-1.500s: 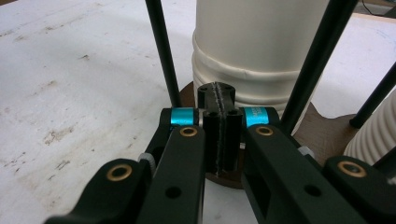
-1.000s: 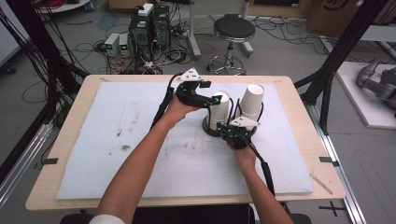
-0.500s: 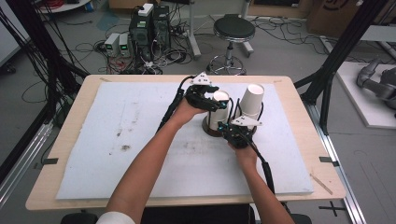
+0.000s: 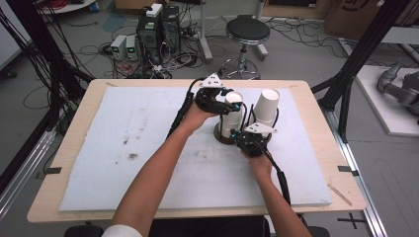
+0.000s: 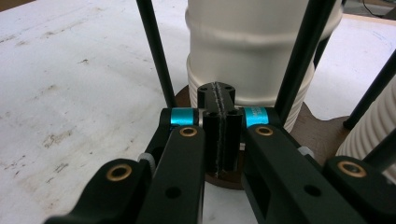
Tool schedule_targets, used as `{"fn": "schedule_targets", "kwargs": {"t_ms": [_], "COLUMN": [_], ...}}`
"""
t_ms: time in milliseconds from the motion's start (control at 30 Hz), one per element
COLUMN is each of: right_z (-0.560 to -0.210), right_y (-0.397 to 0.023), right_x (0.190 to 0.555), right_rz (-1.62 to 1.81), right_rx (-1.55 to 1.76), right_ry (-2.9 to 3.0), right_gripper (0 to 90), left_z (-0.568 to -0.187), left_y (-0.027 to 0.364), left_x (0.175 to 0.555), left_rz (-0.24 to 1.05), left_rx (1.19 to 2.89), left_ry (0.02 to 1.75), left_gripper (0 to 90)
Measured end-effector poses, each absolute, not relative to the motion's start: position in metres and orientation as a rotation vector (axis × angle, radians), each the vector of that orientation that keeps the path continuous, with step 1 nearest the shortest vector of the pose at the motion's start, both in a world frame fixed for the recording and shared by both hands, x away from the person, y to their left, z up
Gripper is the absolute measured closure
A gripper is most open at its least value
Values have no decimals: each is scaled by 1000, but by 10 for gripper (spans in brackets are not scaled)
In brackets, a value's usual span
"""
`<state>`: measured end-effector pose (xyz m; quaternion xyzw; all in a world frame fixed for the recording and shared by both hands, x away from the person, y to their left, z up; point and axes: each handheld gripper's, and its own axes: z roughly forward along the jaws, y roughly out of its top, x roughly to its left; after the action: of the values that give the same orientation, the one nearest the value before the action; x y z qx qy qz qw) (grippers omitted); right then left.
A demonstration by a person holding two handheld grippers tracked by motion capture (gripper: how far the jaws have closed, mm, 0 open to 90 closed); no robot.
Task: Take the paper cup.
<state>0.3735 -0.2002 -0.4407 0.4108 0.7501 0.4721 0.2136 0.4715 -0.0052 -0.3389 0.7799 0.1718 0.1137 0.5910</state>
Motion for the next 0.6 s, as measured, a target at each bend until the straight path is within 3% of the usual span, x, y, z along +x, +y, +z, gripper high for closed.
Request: {"fn": "schedule_targets", "kwargs": {"t_ms": [600], "right_z": [-430], "right_y": [-203], "right_x": [364], "right_rz": [1314], "right_rx": [1087], "right_ry": [2084], "right_gripper": [900], "left_z": [-282], "left_y": [9], "left_x": [445], "left_rz": [343], "left_rx": [1692], "left_ry": [406], "left_gripper": [354]}}
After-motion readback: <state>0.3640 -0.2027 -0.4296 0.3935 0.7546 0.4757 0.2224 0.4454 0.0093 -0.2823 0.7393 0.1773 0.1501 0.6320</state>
